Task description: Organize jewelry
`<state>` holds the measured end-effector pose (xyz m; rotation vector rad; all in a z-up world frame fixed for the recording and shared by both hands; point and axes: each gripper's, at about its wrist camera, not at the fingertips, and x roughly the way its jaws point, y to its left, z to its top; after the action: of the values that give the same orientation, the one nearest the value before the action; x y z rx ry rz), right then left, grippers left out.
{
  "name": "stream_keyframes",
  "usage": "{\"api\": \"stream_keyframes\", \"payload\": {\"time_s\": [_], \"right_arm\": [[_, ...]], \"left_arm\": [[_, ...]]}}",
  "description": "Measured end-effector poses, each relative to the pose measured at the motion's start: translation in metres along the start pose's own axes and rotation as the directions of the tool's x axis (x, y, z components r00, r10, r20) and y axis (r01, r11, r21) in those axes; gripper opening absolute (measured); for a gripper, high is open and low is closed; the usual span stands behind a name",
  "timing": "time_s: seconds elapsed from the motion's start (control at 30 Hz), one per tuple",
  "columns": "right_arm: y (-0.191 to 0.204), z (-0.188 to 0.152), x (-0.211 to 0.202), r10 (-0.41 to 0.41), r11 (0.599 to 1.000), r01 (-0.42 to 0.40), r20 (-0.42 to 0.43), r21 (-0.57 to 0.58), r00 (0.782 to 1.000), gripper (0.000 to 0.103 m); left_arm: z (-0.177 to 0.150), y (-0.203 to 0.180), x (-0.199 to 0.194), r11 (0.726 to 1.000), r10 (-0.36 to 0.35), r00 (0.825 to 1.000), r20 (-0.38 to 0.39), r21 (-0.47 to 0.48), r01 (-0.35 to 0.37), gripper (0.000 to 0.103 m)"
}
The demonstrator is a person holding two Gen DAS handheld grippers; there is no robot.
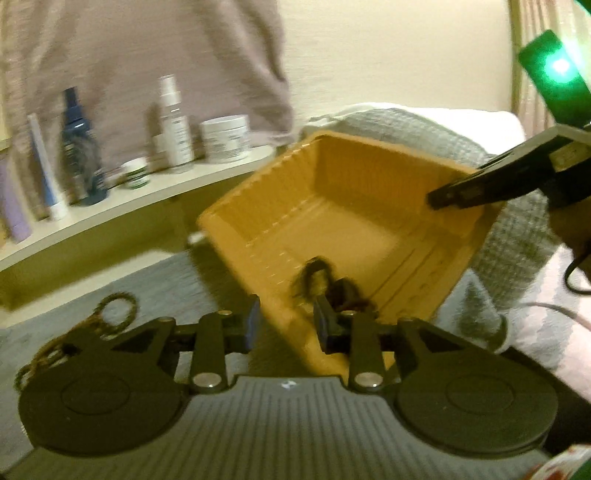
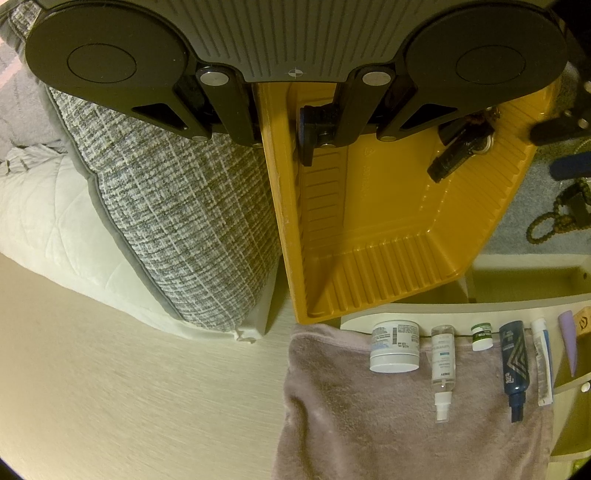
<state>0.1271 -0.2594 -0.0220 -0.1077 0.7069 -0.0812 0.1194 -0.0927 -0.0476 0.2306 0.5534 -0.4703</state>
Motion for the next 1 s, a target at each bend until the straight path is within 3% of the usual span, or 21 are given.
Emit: {"api": "stream_keyframes", "payload": {"time_s": [0.17, 0.4, 0.6, 0.77, 1.0], "right_arm": [[0.000, 0.000, 0.000, -0.001, 1.000, 0.001, 0.001, 0.001, 1.000, 0.005], [0.001, -0.001, 0.000, -0.003, 1.000, 0.003, 0.002, -0.002, 1.000, 0.005], [0.002, -0.001, 0.000, -0.006, 1.000, 0.006, 0.000, -0.005, 1.000, 0.005], [0.001, 0.000, 0.001, -0.007, 1.000, 0.007, -0.001, -0.007, 1.000, 0.005], [0.002, 0.000, 0.001, -0.007, 1.000, 0.007, -0.002, -0.007, 1.000, 0.005]], "left_arm": [[-0.020, 0.023, -0.011, 0.994, 0.103, 0.994, -0.032, -0.029, -0.104, 0.028], [-0.045, 0.060, -0.017, 0.971, 0.227, 0.969, -0.099, -0.052, -0.232, 0.028], [-0.049, 0.076, -0.012, 0.961, 0.260, 0.959, -0.114, -0.067, -0.269, 0.028], [-0.044, 0.083, 0.003, 0.959, 0.239, 0.963, -0.124, -0.128, -0.254, 0.027], [-0.042, 0.080, 0.016, 0.956, 0.254, 0.957, -0.144, -0.113, -0.270, 0.026]]}}
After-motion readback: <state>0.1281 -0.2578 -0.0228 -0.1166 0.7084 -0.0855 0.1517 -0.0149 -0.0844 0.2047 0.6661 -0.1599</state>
